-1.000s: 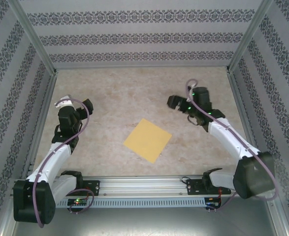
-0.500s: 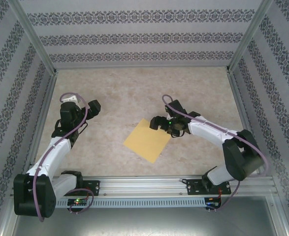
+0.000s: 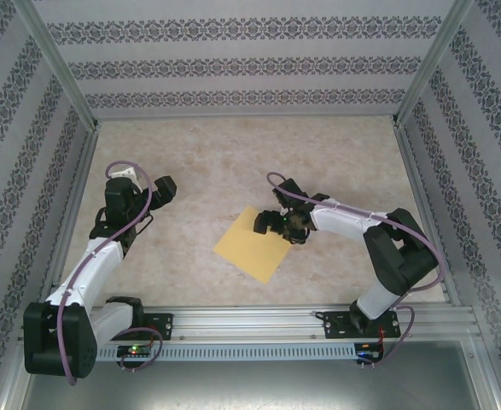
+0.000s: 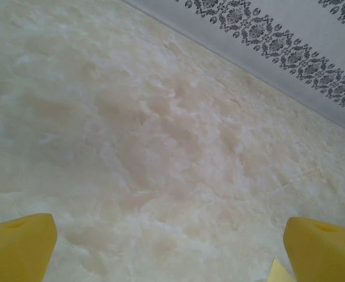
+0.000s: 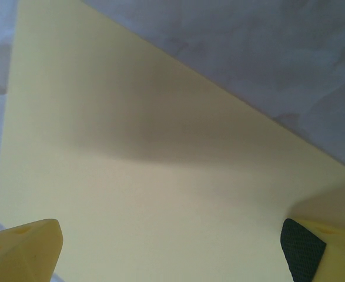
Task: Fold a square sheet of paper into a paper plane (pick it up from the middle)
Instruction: Rotate the square sheet of paper at the center of the table.
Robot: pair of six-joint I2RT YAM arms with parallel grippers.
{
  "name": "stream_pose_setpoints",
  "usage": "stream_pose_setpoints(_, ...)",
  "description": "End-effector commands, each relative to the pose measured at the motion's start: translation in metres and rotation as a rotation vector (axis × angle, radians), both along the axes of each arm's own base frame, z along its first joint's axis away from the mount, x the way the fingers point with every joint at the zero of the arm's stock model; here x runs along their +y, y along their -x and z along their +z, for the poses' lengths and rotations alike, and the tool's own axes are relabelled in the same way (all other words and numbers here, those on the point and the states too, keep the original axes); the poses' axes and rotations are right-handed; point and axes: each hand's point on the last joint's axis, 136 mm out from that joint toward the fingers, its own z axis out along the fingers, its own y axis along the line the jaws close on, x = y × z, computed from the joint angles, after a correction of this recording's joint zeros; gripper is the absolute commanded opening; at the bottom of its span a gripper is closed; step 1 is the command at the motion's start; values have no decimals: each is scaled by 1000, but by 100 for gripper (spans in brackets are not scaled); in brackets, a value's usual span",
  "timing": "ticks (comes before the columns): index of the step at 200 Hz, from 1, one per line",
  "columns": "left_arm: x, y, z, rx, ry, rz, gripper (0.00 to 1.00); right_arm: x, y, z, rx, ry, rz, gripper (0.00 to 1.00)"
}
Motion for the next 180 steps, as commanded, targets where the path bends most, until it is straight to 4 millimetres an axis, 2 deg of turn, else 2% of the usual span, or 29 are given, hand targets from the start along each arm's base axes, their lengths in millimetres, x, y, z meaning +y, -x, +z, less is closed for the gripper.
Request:
stream_pose_setpoints(1,-4,0,9,-19,-4,-29,100,-8,-12,-4,-2,38,-11,97)
stream_pose_setpoints(39,-6,0,9,-17,0,-38,100,-7,-34,-12,-16,67,24,98)
stream_pose_setpoints(119,-10,2,9,-18,9,-61,100,30,-83,-4,-68,133,319,96)
stream_pose_setpoints(133,-10,3,8,-16,7,-61,100,29,-93,13,-124,207,333,95)
stream_pose_setpoints(156,-5,5,9,-15,-15,-38,100,35,-102,59,-254,221,310,96)
stream_pose_setpoints(169,0,7,7,0,-33,-16,100,49,-96,75,-272,143,287,95)
stream_pose_setpoints(180,3,8,6,10,-49,-4,100,69,-82,77,-257,60,287,95)
